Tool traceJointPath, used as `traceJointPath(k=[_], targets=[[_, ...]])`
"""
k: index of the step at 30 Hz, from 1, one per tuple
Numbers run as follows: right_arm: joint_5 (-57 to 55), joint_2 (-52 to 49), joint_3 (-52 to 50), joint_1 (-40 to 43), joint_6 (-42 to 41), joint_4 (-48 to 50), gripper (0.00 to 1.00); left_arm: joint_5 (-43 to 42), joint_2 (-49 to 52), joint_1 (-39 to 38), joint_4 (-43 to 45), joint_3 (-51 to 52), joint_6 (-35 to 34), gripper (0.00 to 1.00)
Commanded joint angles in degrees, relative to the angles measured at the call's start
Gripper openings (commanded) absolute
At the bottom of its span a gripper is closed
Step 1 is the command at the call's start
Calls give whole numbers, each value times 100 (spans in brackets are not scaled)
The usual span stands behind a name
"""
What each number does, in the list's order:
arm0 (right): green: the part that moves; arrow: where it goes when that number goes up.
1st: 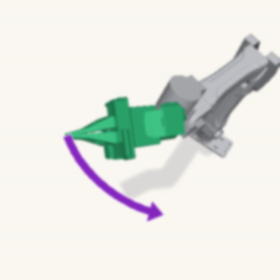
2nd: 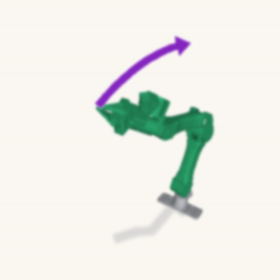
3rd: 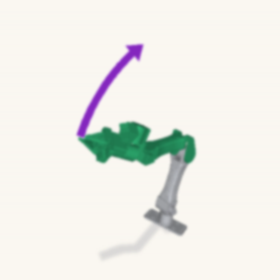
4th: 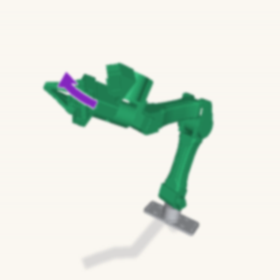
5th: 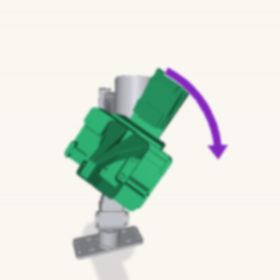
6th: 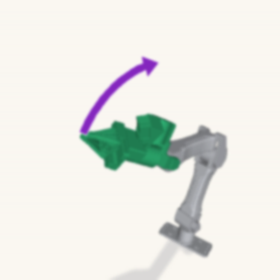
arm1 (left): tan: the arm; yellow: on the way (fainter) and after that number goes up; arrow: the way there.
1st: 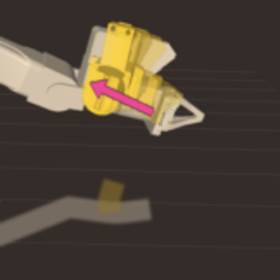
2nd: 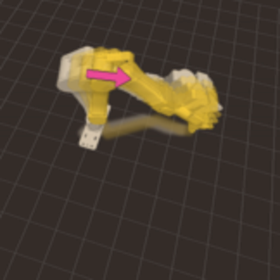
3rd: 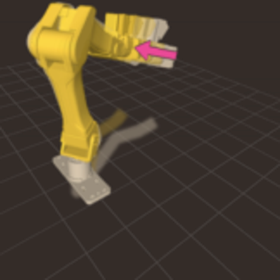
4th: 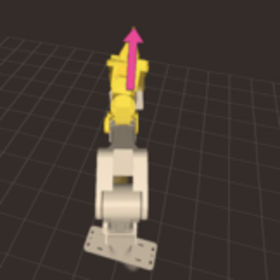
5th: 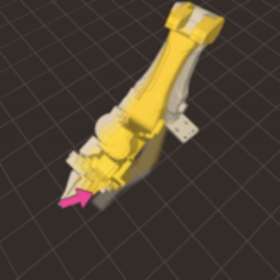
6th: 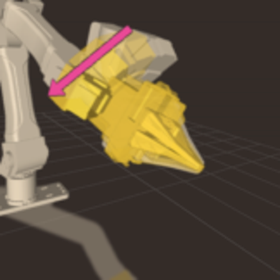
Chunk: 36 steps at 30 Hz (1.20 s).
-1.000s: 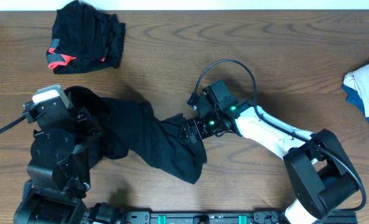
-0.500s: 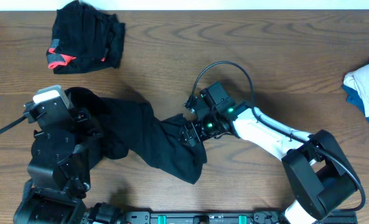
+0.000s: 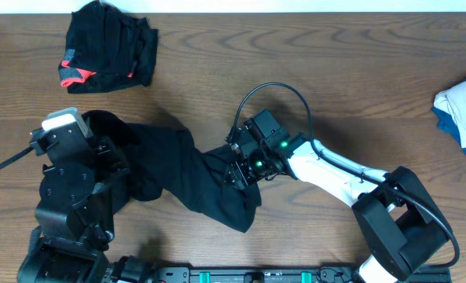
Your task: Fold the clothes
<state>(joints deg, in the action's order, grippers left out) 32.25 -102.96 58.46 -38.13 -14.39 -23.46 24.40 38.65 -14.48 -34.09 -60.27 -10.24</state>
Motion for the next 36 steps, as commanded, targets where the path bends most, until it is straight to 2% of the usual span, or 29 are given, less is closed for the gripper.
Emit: traceJointPath(k=[1, 3, 4, 13, 16, 20, 26, 36], targets=[[-74, 11, 92, 120, -35, -9, 15, 96, 11, -7, 24, -195, 79, 6], [-74, 28, 92, 203, -37, -20, 3, 96, 9, -7, 24, -195, 76, 6], [-72, 33, 94, 245, -35, -20, 1, 96, 9, -7, 24, -195, 76, 5], [-190, 496, 540, 636, 37, -339, 1, -87, 9, -9, 70, -201, 168, 6], [-256, 793, 846, 782, 293, -645, 1, -424, 9, -9, 98, -251, 212, 5], [-424, 1156, 1261, 1003, 490, -1200, 1, -470, 9, -13, 96, -369, 212, 6], [-1220, 1729, 1895, 1360, 684, -1934, 1, -876, 9, -13, 90, -699, 317, 6], [-1456, 2653, 2820, 2144, 787, -2533, 1, -883, 9, -13, -114, -1145, 315, 6]])
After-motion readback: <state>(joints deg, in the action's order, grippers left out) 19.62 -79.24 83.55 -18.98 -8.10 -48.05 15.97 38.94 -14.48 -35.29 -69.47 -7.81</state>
